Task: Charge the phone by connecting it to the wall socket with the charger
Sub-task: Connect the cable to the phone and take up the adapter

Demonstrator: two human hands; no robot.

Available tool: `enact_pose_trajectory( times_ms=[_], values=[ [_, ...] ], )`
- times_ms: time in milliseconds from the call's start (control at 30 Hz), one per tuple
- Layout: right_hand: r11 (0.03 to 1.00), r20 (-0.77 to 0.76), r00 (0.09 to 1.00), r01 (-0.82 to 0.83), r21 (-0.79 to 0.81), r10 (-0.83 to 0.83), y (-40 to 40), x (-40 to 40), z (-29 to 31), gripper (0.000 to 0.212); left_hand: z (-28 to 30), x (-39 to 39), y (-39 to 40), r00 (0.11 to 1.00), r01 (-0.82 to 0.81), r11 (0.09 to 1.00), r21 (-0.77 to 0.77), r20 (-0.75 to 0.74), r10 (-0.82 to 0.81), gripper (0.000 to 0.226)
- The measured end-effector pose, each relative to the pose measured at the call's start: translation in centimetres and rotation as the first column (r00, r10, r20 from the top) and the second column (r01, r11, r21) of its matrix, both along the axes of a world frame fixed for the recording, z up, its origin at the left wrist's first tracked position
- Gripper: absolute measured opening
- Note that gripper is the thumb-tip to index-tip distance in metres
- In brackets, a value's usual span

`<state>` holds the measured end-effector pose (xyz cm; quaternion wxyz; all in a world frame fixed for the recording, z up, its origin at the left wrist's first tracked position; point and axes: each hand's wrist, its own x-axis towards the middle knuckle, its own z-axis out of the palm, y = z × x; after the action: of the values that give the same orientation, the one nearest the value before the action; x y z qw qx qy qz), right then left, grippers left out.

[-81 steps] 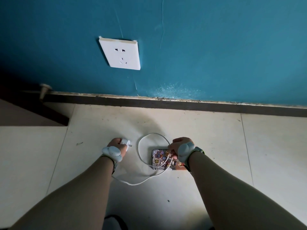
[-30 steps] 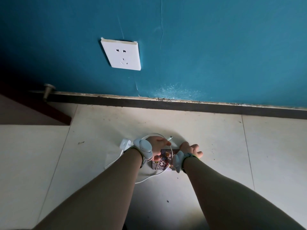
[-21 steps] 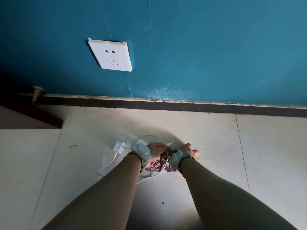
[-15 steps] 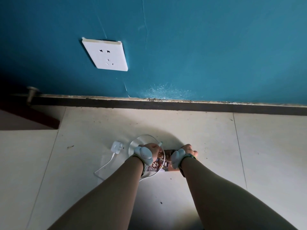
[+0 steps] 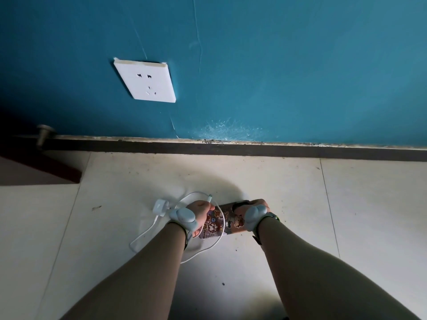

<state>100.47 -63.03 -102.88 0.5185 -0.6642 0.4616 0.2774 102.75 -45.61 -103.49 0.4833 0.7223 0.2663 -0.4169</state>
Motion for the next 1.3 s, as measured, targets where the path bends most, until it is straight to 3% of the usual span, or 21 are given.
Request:
enact_pose_trajectory(
  times_ms=[133,267,367,567,800,1100,1300],
  values=[
    [0.98,0.072,0.983,0.162,0.114,-0.171,-0.1,0.6,1.2,0.043,1.2,0.4,0.5,0.98,-0.15,0.989,0.002,-0.131,0.149,0.023],
    [0.922,0.145,0.922,0.327,0.209,-0.36,0.0,1.6,2.6,0.03,3.3,0.4,-0.2,0.944,-0.309,0.949,-0.07,-0.146,0.296,0.019],
    [0.888,0.167,0.884,0.394,0.239,-0.437,0.1,2.2,3.0,0.033,4.4,0.3,-1.2,0.934,-0.347,0.934,-0.092,-0.125,0.335,0.027],
    [0.84,0.123,0.877,0.393,0.375,-0.465,1.3,2.6,4.5,0.051,6.4,0.2,-1.4,0.929,-0.363,0.924,-0.12,-0.118,0.35,0.022],
    [0.853,0.116,0.896,0.359,0.38,-0.429,1.9,2.2,4.6,0.054,7.8,0.5,-0.8,0.942,-0.329,0.928,-0.175,-0.136,0.308,0.018],
    [0.882,0.1,0.945,0.247,0.401,-0.31,2.1,1.6,4.6,0.04,8.7,-0.1,-0.9,0.964,-0.264,0.931,-0.252,-0.113,0.242,0.015],
    [0.813,0.09,0.851,0.455,0.364,-0.517,0.2,1.8,4.4,0.041,10.6,1.2,-0.9,0.998,-0.068,0.971,-0.231,-0.031,0.062,0.02]
  ],
)
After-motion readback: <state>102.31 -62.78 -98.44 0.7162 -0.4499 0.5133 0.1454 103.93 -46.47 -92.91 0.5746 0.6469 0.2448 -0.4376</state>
